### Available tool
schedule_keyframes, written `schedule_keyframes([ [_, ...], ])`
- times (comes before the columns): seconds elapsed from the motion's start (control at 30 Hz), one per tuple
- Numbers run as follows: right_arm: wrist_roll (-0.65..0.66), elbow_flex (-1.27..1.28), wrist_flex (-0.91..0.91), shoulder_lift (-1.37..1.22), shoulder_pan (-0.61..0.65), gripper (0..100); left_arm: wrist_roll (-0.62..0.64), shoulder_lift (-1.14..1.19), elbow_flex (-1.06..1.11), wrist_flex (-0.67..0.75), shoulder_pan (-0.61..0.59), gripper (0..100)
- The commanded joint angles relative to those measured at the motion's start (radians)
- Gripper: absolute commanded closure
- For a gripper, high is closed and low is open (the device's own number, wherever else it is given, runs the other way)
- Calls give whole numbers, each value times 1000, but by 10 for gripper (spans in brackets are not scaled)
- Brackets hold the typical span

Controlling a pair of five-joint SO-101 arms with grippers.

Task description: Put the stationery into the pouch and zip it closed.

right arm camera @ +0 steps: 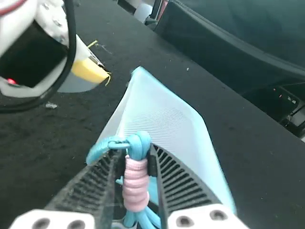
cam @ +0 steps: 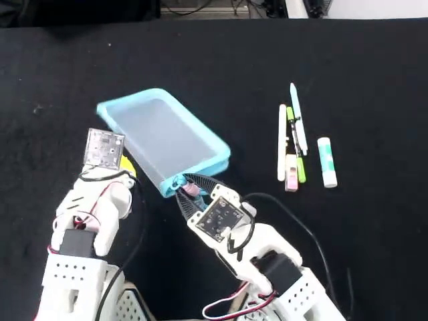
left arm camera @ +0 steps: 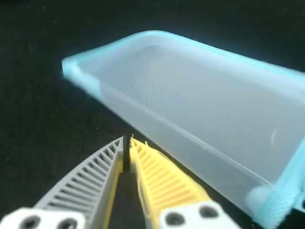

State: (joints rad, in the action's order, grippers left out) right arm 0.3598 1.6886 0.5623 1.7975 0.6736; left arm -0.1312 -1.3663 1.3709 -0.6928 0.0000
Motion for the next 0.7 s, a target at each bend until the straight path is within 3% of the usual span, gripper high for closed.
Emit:
schedule_keyframes([
  [0.0,3,-8,-29,127,6,987,2,-17,-156,-110,12,970],
  [0.27,3,-13,-29,127,-21,987,-3,-17,-277,-321,217,963],
  [0.43,3,-15,-29,127,-21,987,-2,-17,-271,-330,226,827],
  [0.67,3,-15,-29,128,-21,987,-3,-17,-272,-374,234,826],
])
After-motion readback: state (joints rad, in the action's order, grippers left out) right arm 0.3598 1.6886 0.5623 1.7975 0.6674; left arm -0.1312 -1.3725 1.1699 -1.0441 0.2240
